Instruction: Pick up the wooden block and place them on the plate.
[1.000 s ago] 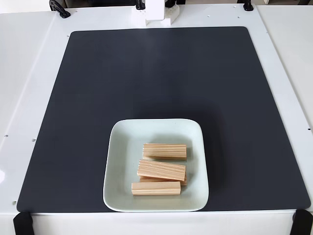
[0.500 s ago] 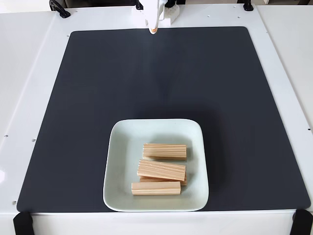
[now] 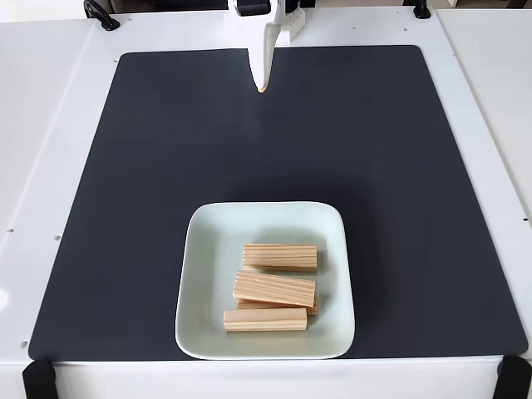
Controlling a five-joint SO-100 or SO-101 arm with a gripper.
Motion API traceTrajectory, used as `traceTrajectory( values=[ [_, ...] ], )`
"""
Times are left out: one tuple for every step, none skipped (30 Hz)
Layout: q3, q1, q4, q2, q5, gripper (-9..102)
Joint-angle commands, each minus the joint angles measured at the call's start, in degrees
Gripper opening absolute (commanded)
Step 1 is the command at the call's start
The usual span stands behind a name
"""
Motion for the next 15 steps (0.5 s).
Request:
traceTrajectory(
  values=[
    [-0.44, 0.18, -0.35, 0.44, 0.62, 0],
    [-0.44, 0.18, -0.44, 0.44, 0.7, -1],
    [-0.53, 0.18, -0.44, 0.35, 0.7, -1],
    [-0.62, 0.09, -0.44, 0.35, 0.7, -1],
    [-0.7, 0.0, -0.44, 0.26, 0.7, -1],
    [-0.79, -0.18, -0.44, 0.26, 0.62, -1],
    [-0.79, -0.53, -0.44, 0.18, 0.35, -1],
    [-0.88, -0.7, -0.44, 0.18, 0.18, -1],
    [-0.88, -0.7, -0.44, 0.18, 0.18, -1],
    [-0.88, -0.7, -0.44, 0.09, 0.09, -1],
    [-0.97, -0.7, -0.44, -0.09, 0.09, -1],
    [-0.97, -0.7, -0.44, -0.18, 0.09, -1],
    [-0.97, -0.7, -0.44, -0.18, 0.09, -1],
    [-0.97, -0.7, -0.44, -0.18, 0.09, -1],
    [-0.97, -0.7, -0.44, -0.26, 0.09, -1]
  ],
)
